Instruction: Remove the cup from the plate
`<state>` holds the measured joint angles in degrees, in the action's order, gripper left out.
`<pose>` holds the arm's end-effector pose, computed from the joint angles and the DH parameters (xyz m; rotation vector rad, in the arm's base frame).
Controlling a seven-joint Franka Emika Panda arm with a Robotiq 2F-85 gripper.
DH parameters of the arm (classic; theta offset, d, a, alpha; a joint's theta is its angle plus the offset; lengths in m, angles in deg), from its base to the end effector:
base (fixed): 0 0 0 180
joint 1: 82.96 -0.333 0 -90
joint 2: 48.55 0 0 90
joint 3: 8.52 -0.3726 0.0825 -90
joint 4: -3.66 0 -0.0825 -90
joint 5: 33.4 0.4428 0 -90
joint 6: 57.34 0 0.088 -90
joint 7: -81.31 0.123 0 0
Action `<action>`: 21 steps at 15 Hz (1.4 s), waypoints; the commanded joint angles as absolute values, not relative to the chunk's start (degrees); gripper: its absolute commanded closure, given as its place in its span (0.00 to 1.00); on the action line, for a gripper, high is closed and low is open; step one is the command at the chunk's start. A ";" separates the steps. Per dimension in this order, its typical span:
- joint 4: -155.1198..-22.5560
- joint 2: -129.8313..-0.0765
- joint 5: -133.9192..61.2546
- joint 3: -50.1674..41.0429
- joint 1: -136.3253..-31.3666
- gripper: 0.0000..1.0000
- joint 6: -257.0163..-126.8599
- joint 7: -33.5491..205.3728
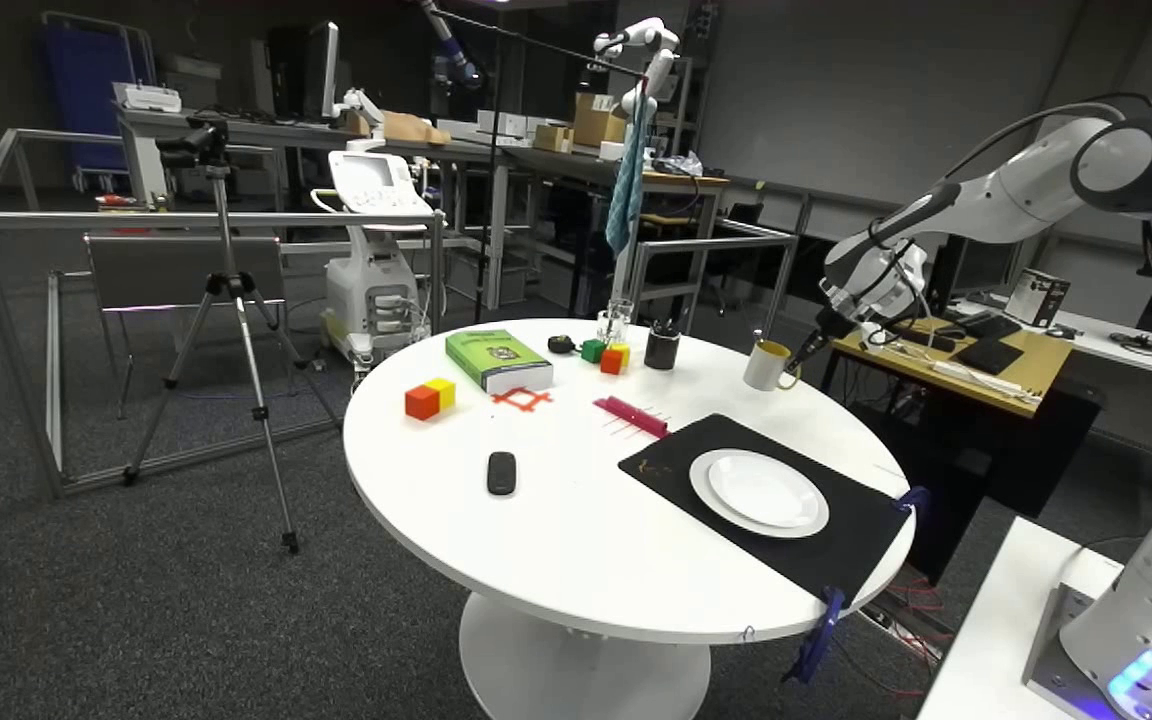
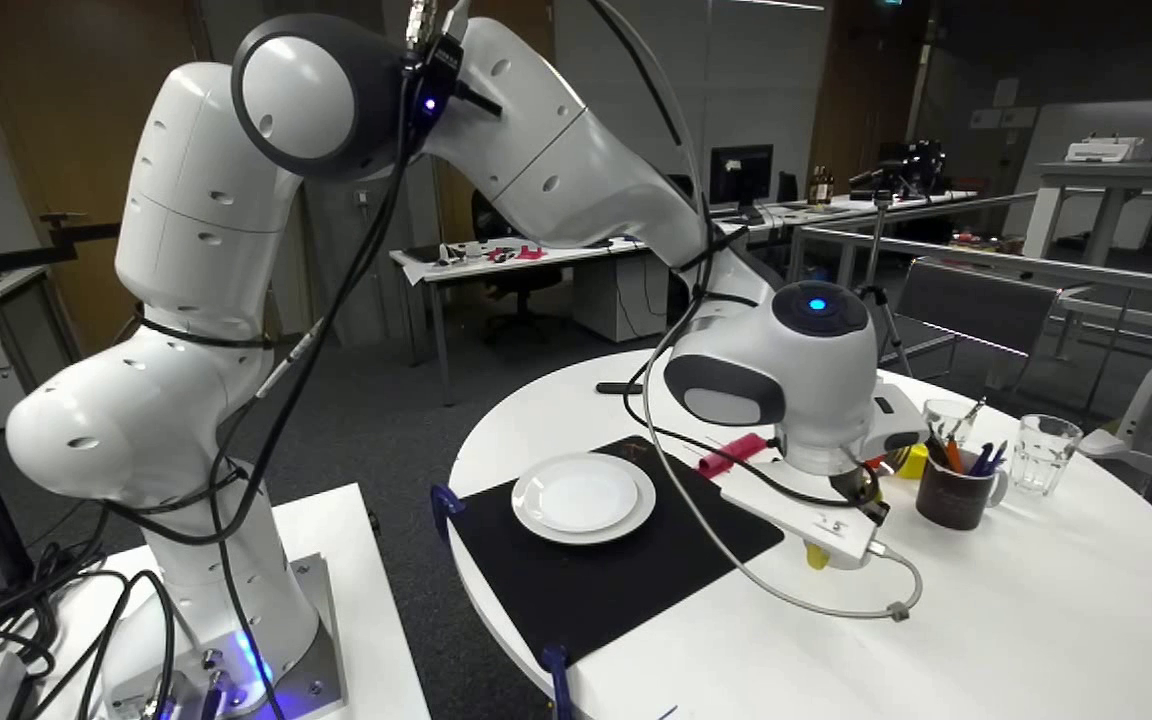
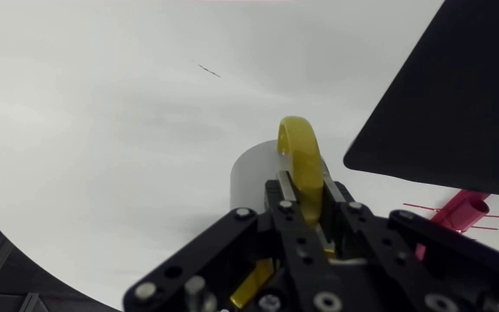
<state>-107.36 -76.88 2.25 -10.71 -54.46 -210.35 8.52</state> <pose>0.6315 -0.3287 0.2381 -2.9826 -0.4176 -0.6418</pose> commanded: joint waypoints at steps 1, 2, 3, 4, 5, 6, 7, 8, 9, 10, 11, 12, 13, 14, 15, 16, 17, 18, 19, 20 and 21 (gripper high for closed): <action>-105.20 -77.65 4.07 -12.54 -53.45 0.95 -209.65 7.11; -105.09 -78.04 3.74 -12.55 -53.66 0.95 -209.86 7.38; -104.96 -78.36 3.63 -12.71 -53.70 0.95 -209.94 7.45; -104.85 -78.66 3.68 -12.92 -53.65 0.95 -210.03 7.44; -104.82 -78.96 3.69 -13.02 -53.79 0.95 -210.66 7.61; -104.66 -79.40 3.71 -13.13 -53.89 0.95 -211.22 7.70; -104.57 -79.58 3.63 -13.16 -54.00 0.95 -211.52 7.94; -104.35 -79.95 3.82 -13.35 -54.00 0.95 -212.03 8.02; -104.24 -80.19 3.80 -13.47 -54.00 0.95 -212.40 8.16; -104.07 -80.53 3.84 -13.60 -54.02 0.95 -212.94 8.40; -103.97 -80.70 3.72 -13.64 -54.06 0.95 -213.31 8.72; -103.74 -81.06 3.51 -13.67 -54.11 0.95 -213.71 9.12; -103.71 -81.35 3.17 -13.64 -54.26 0.95 -214.50 9.45; -103.58 -81.77 2.80 -13.66 -54.39 0.95 -215.28 9.68; -103.57 -82.06 2.35 -13.58 -54.56 0.95 -215.89 9.98; -103.53 -82.38 2.02 -13.58 -54.66 0.95 -216.50 10.25; -103.49 -82.62 1.73 -13.68 -54.66 0.95 -216.94 10.48; -103.43 -82.88 1.52 -13.79 -54.64 0.95 -217.27 10.60; -103.41 -83.10 1.30 -13.82 -54.68 0.95 -217.42 10.73; -103.35 -83.32 1.10 -13.87 -54.69 0.95 -217.46 10.81; -103.27 -83.42 0.98 -13.91 -54.66 0.95 -217.26 10.89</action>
